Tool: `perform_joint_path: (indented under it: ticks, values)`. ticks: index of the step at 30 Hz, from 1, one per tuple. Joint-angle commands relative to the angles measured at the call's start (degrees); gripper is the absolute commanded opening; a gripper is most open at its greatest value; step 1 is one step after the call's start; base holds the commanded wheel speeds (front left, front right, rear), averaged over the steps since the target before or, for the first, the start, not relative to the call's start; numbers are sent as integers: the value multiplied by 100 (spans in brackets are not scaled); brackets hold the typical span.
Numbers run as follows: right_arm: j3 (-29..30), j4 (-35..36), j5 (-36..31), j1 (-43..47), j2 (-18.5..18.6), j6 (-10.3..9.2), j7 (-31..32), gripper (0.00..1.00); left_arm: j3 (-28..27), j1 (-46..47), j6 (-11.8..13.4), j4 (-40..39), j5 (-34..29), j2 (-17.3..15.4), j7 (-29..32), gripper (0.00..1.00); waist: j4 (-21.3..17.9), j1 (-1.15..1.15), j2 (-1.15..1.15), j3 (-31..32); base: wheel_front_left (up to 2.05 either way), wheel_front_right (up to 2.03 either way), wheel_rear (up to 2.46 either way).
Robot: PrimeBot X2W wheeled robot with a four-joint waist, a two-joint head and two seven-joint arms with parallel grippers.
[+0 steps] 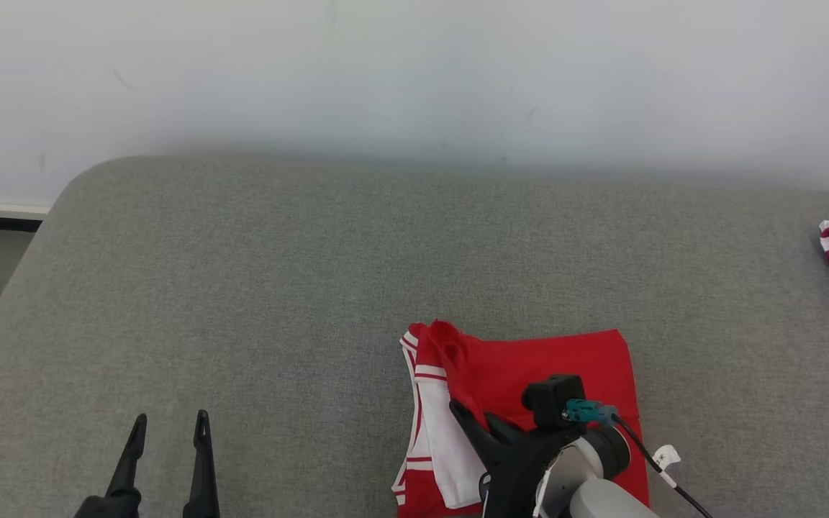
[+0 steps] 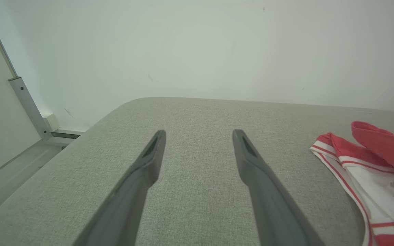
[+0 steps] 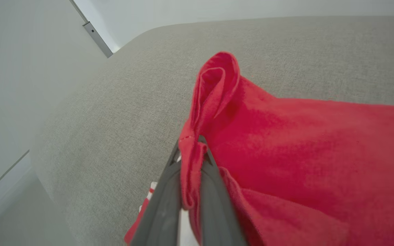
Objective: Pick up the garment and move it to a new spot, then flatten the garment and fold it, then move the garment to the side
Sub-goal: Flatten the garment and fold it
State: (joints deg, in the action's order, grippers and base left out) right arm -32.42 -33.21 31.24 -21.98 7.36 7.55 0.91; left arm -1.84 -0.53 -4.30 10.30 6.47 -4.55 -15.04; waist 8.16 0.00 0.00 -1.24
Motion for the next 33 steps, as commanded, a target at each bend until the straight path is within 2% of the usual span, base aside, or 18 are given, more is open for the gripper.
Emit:
perform_joint_path:
  ticks: [1,2,3,4,8,14,19,25,33]
  values:
    - [-34,-144,26,-69,-83,-17,-79,0,-14,63,-17,17,-37,28,-17,100,27,0,0,-47,0,0,0]
    - [-59,-235,37,-99,-116,-17,-125,0,-21,75,-9,23,-43,35,-17,100,26,0,0,-54,0,0,0]
    - [-75,-291,10,-146,-139,-17,-214,18,-27,86,-14,28,-45,40,-17,100,24,0,0,-62,0,0,0]
    - [-103,-335,12,-181,-167,-17,-296,100,-35,92,-21,35,-49,44,-17,100,20,0,0,-62,0,0,0]
    - [-183,-369,-20,-316,-127,-17,-610,100,-62,101,-39,47,-71,55,-17,100,-29,0,0,-50,0,0,0]
    - [-96,-52,-4,-388,111,-17,-1001,100,-104,24,-40,26,-90,73,-17,100,-124,0,0,11,0,0,0]
    - [246,399,-50,-127,525,-17,-1134,100,-153,-33,-59,5,-105,78,-17,100,-196,0,0,54,0,0,0]
    - [609,1081,-161,506,932,-17,-963,100,-214,-60,-83,-41,-121,81,-17,100,-241,0,0,59,0,0,0]
    - [858,2073,-280,1327,934,-17,-525,100,-261,-106,-109,-51,-157,96,-17,100,-269,0,0,51,0,0,0]
